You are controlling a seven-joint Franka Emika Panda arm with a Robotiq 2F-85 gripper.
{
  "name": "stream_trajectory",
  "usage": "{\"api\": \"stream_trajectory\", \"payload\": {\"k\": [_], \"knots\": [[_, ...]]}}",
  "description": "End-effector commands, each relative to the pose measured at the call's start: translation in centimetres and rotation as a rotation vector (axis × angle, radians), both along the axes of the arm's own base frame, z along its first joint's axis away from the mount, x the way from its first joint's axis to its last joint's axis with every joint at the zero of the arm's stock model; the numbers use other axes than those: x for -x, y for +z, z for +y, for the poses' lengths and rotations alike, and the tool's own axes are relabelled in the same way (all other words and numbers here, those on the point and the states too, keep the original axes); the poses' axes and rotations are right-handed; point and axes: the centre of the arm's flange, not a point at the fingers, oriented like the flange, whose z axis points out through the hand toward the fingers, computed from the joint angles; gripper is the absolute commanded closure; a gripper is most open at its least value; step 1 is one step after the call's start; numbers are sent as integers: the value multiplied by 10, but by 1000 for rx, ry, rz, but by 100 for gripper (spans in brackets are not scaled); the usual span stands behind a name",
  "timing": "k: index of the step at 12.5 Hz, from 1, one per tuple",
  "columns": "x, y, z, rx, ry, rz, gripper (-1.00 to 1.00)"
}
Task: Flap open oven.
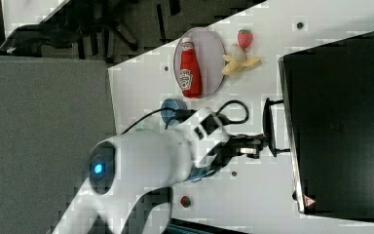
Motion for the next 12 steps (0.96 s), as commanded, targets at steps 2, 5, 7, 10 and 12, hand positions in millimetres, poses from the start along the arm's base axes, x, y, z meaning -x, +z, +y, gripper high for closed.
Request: {"api": "stream_trajectory", "payload": {"k": [2, 5, 7, 10, 12], "knots": [[-14, -32, 13, 30, 110, -15, 65], [-11, -60, 22, 37, 123, -15, 65], [-11, -69, 27, 47, 131, -30, 65], [-8, -84, 31, 50, 135, -28, 65], [-10, -88, 31, 62, 123, -35, 65]]}}
